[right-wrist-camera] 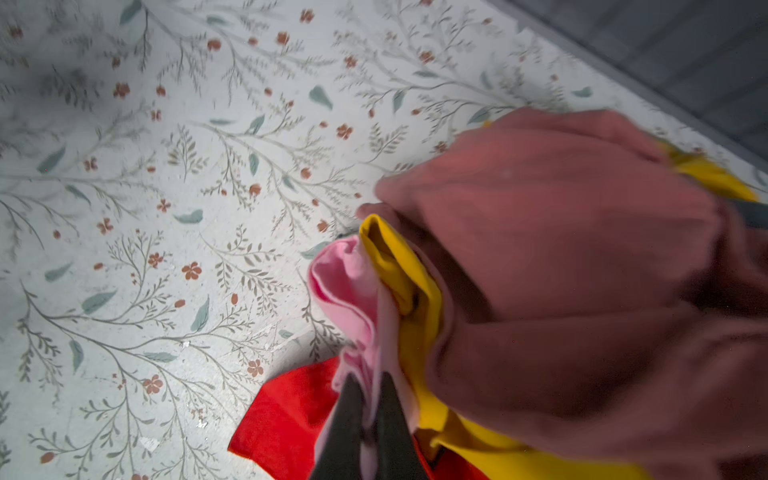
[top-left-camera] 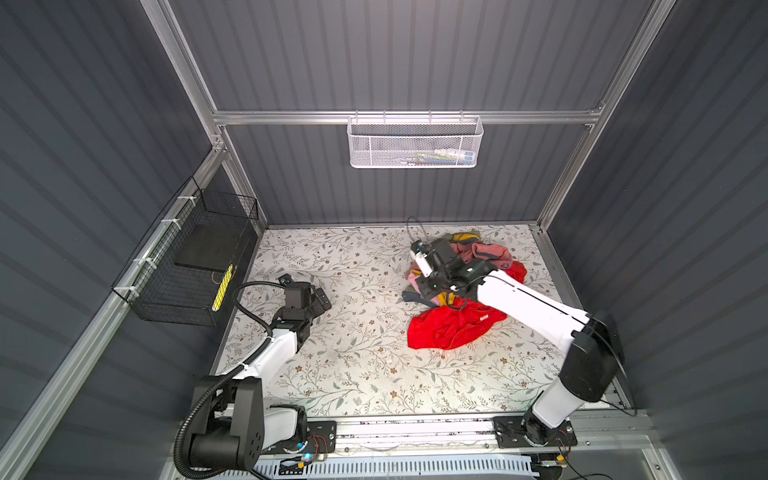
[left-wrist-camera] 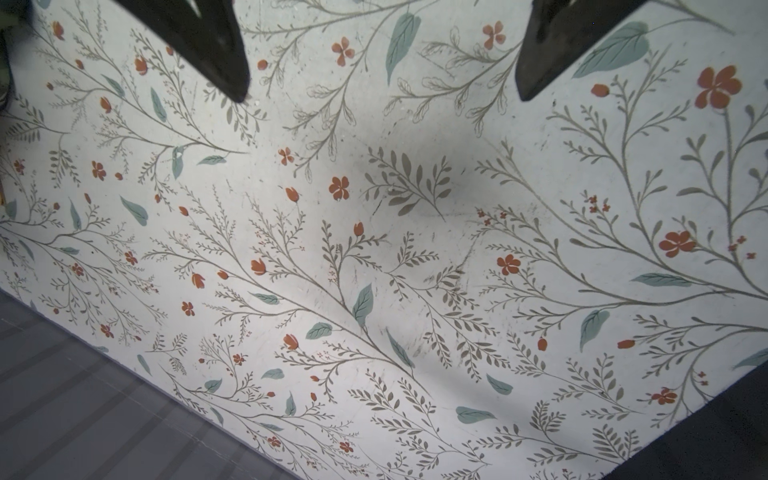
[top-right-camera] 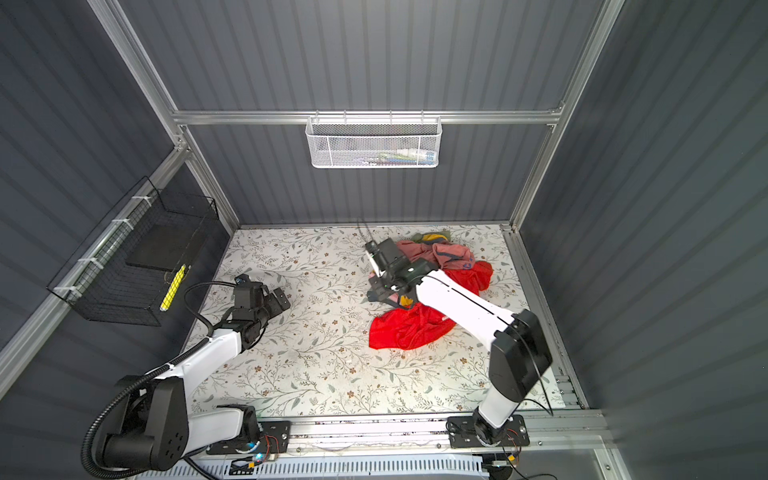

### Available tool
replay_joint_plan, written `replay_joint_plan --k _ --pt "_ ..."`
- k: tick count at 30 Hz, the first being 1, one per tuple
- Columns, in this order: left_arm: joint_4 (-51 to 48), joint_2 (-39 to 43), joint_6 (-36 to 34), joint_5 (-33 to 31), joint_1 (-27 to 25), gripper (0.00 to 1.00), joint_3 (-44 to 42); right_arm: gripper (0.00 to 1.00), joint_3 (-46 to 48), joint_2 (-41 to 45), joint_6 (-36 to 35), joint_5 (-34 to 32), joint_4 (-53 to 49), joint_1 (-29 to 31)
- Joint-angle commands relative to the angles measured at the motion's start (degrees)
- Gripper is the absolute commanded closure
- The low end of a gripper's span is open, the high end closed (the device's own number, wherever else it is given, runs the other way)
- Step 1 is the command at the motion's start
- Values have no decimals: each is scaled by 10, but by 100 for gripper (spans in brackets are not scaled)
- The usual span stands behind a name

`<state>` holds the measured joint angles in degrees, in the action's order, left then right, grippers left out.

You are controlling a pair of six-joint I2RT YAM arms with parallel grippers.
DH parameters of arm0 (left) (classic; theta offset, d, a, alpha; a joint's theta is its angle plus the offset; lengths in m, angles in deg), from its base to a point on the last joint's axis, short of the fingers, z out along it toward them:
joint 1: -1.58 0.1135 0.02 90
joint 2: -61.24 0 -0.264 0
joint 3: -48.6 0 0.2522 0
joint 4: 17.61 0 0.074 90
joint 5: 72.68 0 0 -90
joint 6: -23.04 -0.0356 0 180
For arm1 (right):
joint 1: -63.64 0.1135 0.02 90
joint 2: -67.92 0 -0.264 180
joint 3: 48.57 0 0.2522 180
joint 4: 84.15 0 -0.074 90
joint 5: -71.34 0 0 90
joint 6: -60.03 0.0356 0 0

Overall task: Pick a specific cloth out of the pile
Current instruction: 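Grasp the light-pink shirt with the right gripper and lift it up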

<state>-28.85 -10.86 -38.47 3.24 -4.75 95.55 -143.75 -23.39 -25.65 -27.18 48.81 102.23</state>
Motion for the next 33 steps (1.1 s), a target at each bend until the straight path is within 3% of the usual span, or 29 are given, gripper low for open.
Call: replay_joint_plan --k 1,17,33 --pt "-5 8 -15 12 0 0 -3 100 -4 53 26 34 -10 -29" --pt "11 -12 -32 44 0 0 1 100 -42 217 106 84 -6 -156" --pt "18 -14 -43 64 -1 0 -1 100 -78 262 133 70 -13 -177"
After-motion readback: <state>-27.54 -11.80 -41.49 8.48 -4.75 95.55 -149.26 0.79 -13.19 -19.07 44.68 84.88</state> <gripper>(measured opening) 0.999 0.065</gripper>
